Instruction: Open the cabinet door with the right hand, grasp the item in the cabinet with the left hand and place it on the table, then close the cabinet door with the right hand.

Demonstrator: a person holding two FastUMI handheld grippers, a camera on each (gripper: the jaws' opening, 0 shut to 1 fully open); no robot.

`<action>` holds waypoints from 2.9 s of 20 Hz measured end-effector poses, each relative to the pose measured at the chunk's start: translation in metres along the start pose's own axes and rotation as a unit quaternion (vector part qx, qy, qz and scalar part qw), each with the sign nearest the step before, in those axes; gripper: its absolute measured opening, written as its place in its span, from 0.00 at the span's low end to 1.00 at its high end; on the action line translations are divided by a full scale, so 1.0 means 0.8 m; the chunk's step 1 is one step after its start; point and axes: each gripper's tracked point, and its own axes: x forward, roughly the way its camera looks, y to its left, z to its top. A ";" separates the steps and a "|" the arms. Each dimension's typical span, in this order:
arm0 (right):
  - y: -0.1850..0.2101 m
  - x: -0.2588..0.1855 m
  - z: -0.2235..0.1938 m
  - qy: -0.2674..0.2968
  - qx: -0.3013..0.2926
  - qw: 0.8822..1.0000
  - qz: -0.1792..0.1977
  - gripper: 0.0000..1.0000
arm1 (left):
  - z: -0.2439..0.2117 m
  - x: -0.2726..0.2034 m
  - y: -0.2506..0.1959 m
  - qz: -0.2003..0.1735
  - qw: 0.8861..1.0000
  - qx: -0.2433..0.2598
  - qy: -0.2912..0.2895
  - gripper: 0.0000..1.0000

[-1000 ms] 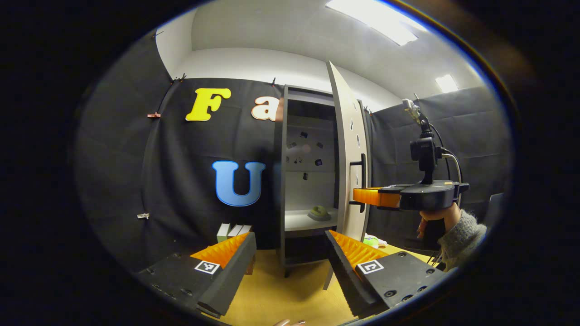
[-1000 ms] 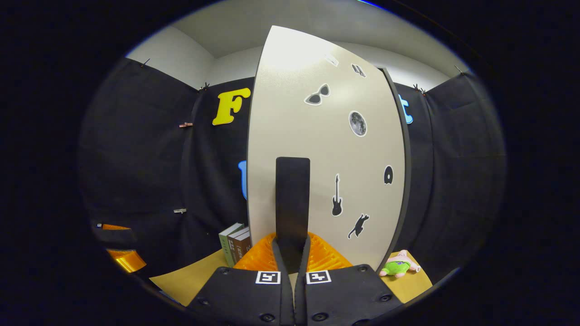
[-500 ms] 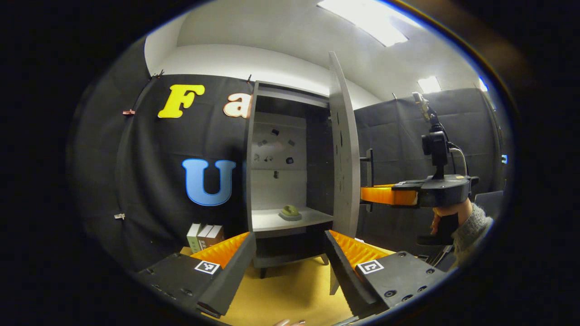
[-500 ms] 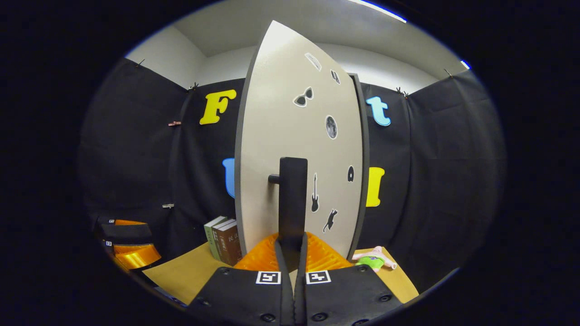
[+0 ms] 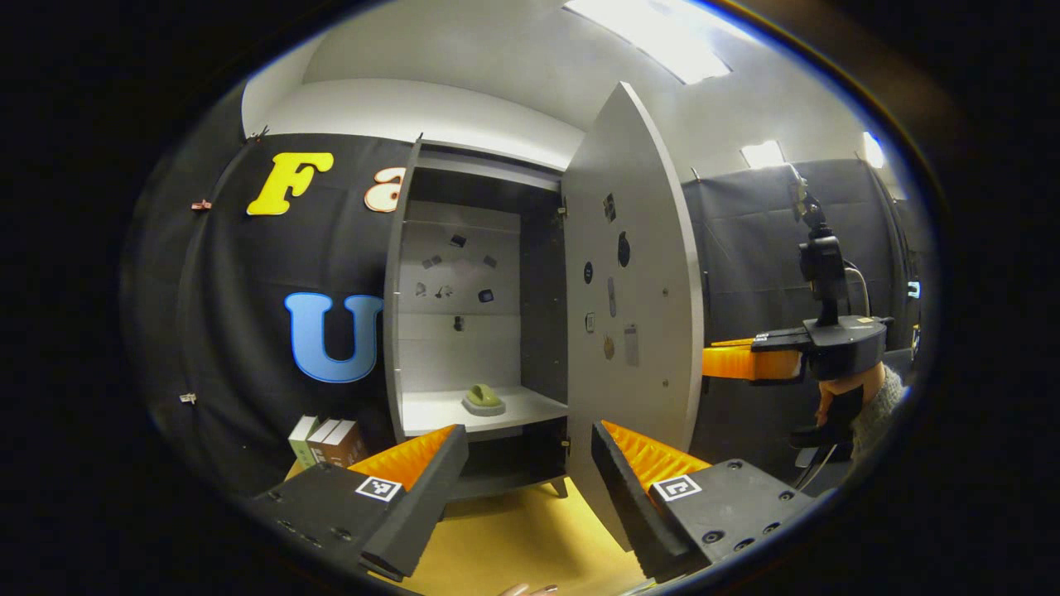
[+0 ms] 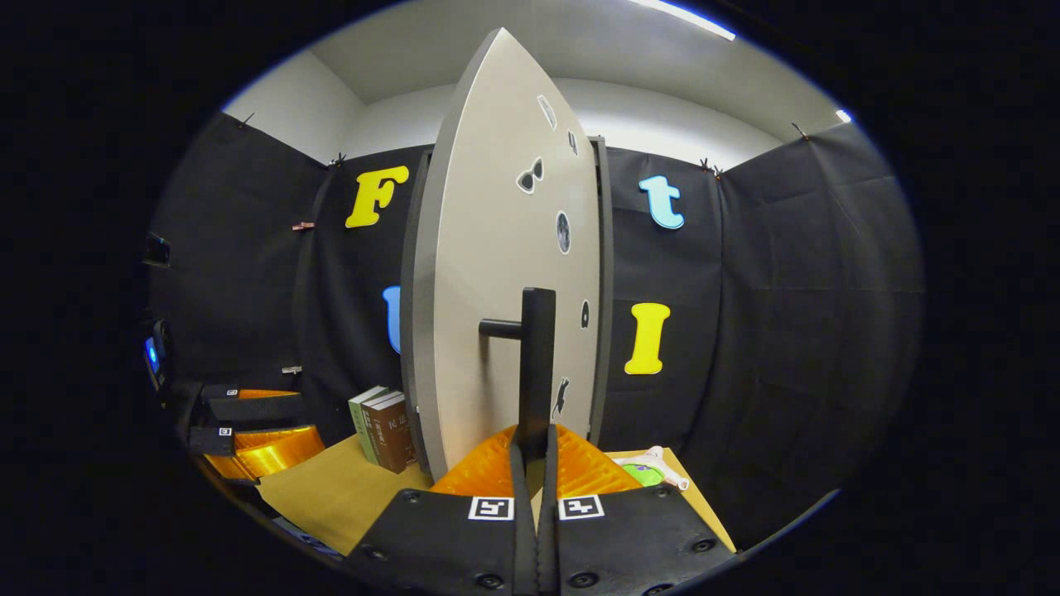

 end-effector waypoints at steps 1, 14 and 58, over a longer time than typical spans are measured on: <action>-0.008 0.000 0.000 -0.002 -0.001 1.000 -0.002 0.10 | 0.000 0.010 -0.008 -0.004 1.000 0.000 0.000 0.94; -0.085 0.003 -0.006 -0.012 -0.019 1.000 -0.013 0.04 | -0.003 0.103 -0.061 0.000 1.000 0.005 -0.004 0.94; -0.368 0.031 -0.165 0.088 -0.007 0.990 -0.111 0.98 | -0.168 0.513 0.178 0.182 0.951 -0.039 0.246 0.58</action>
